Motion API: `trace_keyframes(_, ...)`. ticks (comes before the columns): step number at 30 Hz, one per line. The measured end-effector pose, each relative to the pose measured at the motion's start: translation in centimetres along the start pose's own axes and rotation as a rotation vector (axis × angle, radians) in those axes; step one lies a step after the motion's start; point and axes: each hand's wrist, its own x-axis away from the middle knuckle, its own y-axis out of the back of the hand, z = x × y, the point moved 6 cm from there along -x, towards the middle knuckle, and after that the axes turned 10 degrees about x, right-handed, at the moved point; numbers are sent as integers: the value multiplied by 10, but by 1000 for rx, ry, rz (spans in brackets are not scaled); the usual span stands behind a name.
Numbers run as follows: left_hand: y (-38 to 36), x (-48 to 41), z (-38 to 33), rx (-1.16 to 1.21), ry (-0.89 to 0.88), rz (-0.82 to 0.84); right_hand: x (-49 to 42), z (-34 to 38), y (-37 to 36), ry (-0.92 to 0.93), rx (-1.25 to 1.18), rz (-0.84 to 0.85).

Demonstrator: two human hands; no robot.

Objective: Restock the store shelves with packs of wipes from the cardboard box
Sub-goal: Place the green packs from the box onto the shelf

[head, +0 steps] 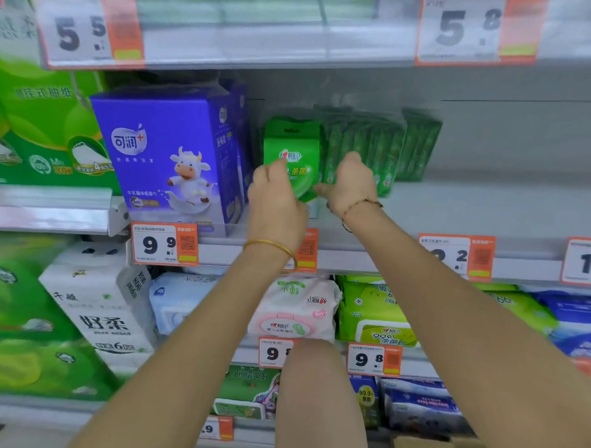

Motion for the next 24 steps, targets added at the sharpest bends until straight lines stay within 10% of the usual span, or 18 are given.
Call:
trace_keyframes(6, -71, 130, -50, 172, -252, 203, 117, -110, 73, -59, -282, -11)
trace_keyframes(14, -274, 289, -40, -181, -321, 1130, 255, -422, 14, -724, 236, 525)
trace_keyframes(24, -336, 357, -6, -392, -526, 1464, 351, -540, -60, -892, 553, 765)
